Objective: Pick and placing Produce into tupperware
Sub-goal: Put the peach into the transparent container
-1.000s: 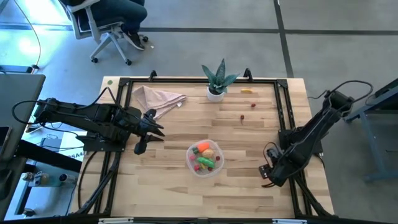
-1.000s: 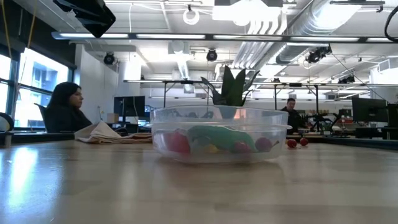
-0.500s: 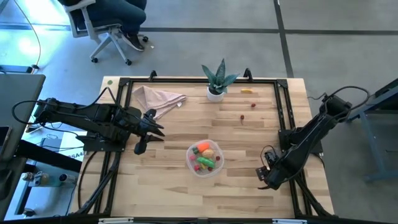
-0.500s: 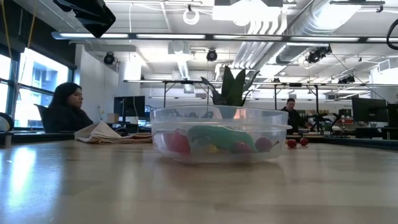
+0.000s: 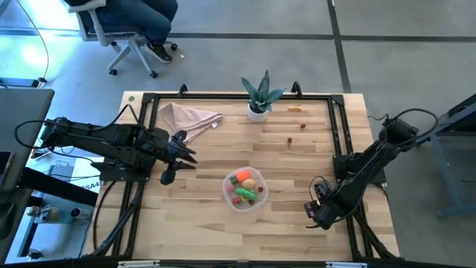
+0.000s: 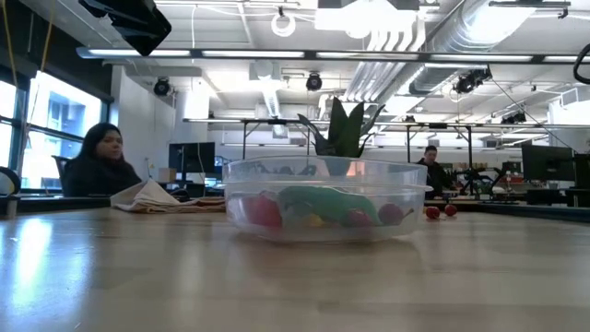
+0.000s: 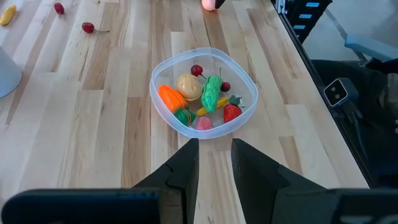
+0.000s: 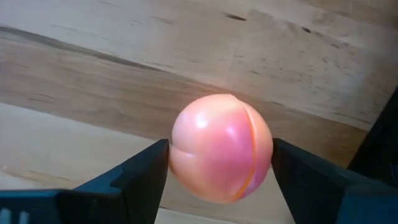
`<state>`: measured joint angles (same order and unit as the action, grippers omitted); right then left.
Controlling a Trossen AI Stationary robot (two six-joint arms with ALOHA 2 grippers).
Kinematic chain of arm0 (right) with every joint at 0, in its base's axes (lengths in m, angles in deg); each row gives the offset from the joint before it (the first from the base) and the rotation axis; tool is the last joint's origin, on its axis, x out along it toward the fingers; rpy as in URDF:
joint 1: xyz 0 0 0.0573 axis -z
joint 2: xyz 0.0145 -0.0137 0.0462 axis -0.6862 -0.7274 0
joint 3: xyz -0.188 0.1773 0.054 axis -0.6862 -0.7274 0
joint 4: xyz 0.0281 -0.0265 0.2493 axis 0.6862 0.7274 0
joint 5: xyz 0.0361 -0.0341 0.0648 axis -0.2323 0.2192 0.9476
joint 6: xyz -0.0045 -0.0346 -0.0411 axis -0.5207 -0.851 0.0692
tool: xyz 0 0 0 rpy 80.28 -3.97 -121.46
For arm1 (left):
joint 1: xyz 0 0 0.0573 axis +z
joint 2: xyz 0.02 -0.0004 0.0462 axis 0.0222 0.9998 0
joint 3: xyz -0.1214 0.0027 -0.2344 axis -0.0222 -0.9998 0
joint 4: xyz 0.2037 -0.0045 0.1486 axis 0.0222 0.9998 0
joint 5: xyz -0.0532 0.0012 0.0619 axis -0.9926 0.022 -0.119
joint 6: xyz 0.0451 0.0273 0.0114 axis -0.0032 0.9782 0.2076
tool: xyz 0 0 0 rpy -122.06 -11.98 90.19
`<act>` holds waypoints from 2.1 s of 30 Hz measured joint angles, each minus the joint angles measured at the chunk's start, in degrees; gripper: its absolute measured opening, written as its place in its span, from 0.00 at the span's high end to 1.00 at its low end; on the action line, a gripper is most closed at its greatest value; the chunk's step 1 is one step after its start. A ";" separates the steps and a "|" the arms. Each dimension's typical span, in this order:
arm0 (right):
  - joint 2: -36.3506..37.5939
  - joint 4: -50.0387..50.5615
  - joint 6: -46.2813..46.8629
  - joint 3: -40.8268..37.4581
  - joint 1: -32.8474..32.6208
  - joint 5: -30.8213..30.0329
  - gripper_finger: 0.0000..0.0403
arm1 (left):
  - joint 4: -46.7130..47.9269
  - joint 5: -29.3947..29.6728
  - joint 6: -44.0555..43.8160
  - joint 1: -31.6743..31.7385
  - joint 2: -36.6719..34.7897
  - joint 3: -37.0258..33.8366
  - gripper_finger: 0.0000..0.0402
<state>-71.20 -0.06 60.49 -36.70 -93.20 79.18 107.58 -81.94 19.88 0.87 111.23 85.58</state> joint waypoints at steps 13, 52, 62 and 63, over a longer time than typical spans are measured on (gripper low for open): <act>-0.32 -1.04 0.55 0.00 0.76 -0.58 0.33 | -0.01 -0.02 0.00 0.00 -0.01 0.00 0.79; -3.20 -1.22 -1.99 0.02 2.43 1.84 0.41 | 0.00 -0.02 -0.02 0.02 0.01 0.00 0.79; -3.20 -1.25 -1.99 0.02 2.43 1.93 0.43 | 0.02 -0.01 -0.02 0.02 -0.01 0.00 0.79; -3.20 -1.25 -1.99 0.02 2.43 2.02 0.43 | 0.01 -0.01 0.00 0.02 -0.01 0.00 0.79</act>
<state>-74.41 -1.31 58.50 -36.68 -90.77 81.20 107.58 -81.95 19.88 0.89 111.23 85.58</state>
